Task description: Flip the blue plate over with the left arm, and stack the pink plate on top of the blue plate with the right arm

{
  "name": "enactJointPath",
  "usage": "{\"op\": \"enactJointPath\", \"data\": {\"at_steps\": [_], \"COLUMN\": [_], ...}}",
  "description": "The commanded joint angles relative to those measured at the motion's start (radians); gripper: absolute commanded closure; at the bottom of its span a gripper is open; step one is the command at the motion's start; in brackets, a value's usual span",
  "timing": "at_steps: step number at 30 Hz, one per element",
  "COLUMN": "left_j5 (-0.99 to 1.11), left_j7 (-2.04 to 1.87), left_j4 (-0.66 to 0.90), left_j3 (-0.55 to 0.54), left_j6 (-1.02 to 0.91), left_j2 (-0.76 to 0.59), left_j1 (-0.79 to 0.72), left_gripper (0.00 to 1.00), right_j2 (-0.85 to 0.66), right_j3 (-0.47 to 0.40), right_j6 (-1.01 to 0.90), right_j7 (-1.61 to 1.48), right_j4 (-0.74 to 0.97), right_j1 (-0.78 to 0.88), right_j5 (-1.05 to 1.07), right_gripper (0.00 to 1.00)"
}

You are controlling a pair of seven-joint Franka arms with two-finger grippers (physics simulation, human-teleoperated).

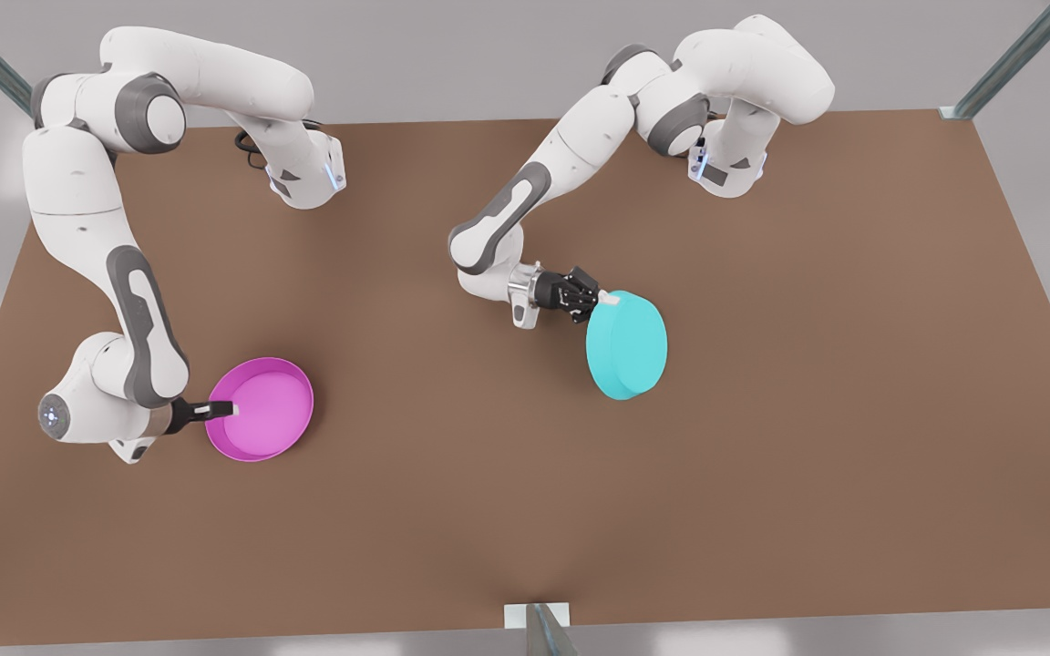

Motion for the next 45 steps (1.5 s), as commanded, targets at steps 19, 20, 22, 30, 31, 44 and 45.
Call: {"op": "enactJointPath", "data": {"at_steps": [19,20,22,30,31,44,45], "left_j5": [-0.634,-0.675,-0.733,-1.036,-1.043,-1.408,-1.379], "left_j7": [-0.07,-0.083,-0.114,-0.398,-0.395,0.69,0.788], "left_j4": [0.19,0.208,0.218,0.322,0.342,0.502,0.503], "left_j3": [-0.001,-0.001,-0.003,-0.001,-0.001,0.017,0.025], "left_j6": [-0.062,-0.059,-0.045,0.142,0.138,0.234,0.265], "left_j2": [0.02,0.018,0.02,0.012,0.004,-0.546,-0.548], "left_j1": [-0.092,-0.092,-0.095,-0.063,-0.057,1.035,1.035], "left_gripper": [0.0,0.0,0.0,0.0,0.0,0.0,0.0], "right_j2": [0.003,0.003,0.003,0.003,0.003,0.003,0.003], "right_j3": [-0.003,-0.002,-0.002,-0.003,-0.003,-0.003,-0.003], "right_j6": [-0.002,-0.002,-0.002,0.0,0.0,-0.003,-0.003], "right_j7": [-0.005,-0.005,-0.005,-0.003,-0.005,-0.005,-0.005], "right_j4": [-0.002,0.0,0.0,0.0,0.0,0.0,0.0], "right_j1": [0.003,0.003,0.005,0.011,0.011,0.009,0.009], "right_j5": [-0.001,0.0,0.0,-0.001,-0.001,-0.001,-0.001], "right_gripper": [0.35,0.35,0.35,0.44,0.44,0.52,0.52]}}
